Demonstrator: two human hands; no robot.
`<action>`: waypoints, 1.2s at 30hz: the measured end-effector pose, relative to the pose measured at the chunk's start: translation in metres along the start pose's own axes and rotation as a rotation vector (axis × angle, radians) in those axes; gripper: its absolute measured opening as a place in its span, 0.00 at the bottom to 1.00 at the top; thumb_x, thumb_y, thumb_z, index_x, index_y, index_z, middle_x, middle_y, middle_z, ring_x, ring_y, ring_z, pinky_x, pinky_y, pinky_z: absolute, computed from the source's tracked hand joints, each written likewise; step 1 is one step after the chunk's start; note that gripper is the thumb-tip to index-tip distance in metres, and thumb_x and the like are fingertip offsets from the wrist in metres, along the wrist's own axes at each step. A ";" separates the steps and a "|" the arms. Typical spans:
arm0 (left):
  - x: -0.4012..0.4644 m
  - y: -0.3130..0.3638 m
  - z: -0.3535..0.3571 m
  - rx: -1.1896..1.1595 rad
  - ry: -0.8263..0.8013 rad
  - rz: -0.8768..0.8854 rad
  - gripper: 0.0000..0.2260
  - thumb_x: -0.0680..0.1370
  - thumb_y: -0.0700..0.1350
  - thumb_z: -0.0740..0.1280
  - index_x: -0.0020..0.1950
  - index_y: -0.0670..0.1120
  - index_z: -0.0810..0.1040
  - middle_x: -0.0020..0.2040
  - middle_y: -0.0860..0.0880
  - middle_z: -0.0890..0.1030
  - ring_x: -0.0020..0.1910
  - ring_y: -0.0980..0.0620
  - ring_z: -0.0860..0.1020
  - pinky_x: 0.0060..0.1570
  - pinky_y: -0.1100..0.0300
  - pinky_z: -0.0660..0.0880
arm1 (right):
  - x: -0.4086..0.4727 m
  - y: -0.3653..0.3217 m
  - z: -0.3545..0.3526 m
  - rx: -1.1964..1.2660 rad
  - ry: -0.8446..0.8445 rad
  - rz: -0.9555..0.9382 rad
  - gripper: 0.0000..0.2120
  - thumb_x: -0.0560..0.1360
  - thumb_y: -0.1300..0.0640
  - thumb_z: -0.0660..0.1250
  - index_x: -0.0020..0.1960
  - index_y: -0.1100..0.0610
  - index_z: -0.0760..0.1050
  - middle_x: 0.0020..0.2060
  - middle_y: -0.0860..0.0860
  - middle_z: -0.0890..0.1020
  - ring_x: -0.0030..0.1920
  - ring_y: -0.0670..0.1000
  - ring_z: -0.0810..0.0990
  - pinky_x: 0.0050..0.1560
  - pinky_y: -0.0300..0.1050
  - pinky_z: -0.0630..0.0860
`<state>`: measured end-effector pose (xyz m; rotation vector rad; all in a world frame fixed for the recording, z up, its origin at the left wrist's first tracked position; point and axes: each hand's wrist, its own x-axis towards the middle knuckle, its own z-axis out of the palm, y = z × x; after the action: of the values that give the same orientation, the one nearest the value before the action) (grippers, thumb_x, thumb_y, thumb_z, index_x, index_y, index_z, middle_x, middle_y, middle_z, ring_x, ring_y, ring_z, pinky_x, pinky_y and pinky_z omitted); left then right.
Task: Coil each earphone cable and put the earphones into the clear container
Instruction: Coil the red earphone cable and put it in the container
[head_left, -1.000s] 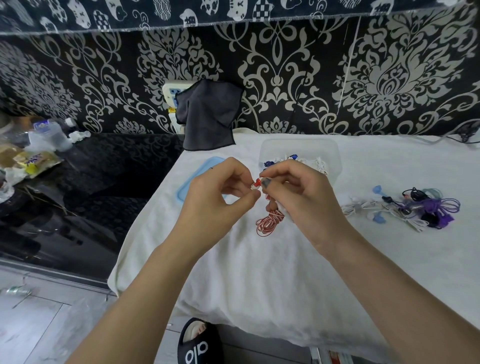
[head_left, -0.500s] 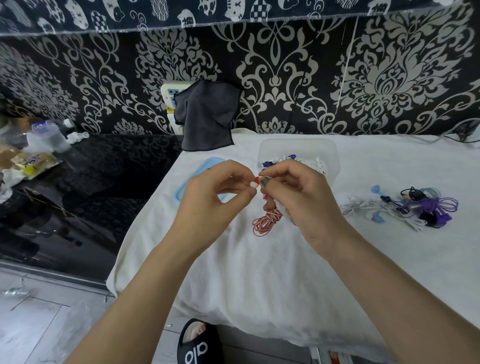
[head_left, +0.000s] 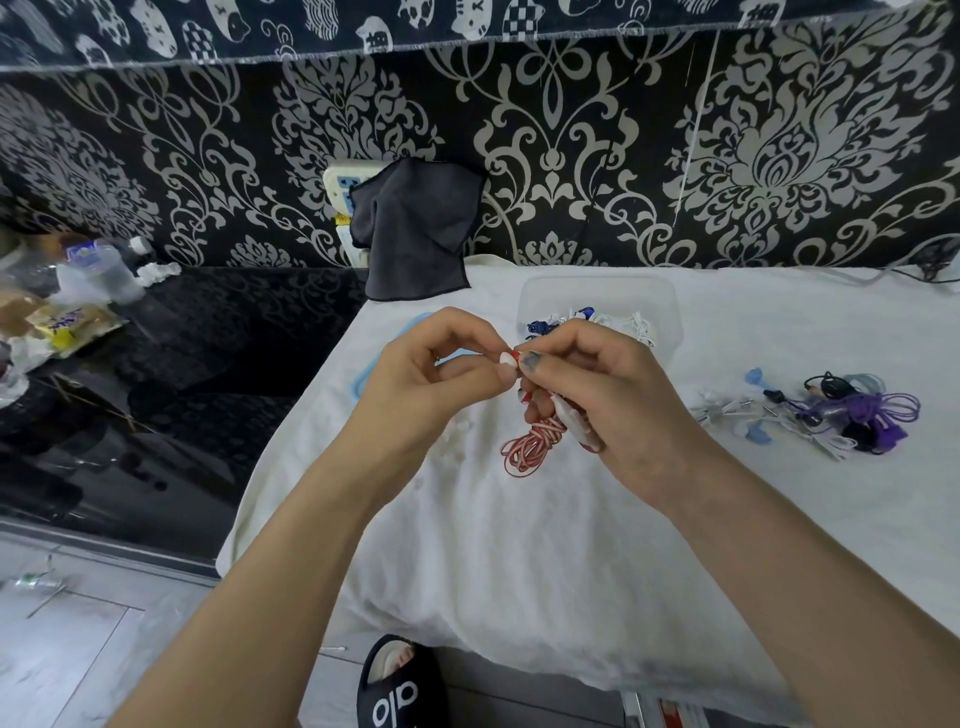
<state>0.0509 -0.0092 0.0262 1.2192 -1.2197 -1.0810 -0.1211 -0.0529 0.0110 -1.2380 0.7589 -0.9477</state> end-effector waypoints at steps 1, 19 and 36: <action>0.000 0.000 0.000 -0.027 -0.002 -0.004 0.07 0.73 0.33 0.73 0.48 0.41 0.79 0.48 0.39 0.80 0.48 0.41 0.81 0.61 0.38 0.74 | 0.000 0.001 0.000 -0.003 0.001 -0.006 0.05 0.78 0.66 0.68 0.44 0.61 0.81 0.33 0.67 0.77 0.36 0.60 0.73 0.39 0.43 0.78; -0.002 0.000 0.008 -0.053 -0.013 0.150 0.04 0.75 0.32 0.70 0.47 0.38 0.78 0.44 0.47 0.84 0.47 0.46 0.82 0.54 0.54 0.79 | -0.002 -0.006 0.005 0.314 -0.032 0.130 0.04 0.78 0.66 0.66 0.45 0.65 0.78 0.32 0.54 0.78 0.32 0.52 0.77 0.36 0.41 0.76; -0.004 0.000 0.017 -0.004 0.083 0.233 0.01 0.78 0.31 0.69 0.49 0.33 0.79 0.46 0.40 0.84 0.46 0.46 0.84 0.53 0.54 0.81 | -0.005 -0.013 0.012 0.438 0.017 0.203 0.09 0.79 0.64 0.65 0.41 0.61 0.79 0.29 0.53 0.76 0.31 0.50 0.76 0.33 0.39 0.76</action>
<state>0.0339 -0.0067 0.0251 1.0781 -1.2600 -0.8523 -0.1154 -0.0438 0.0257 -0.7570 0.6339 -0.8983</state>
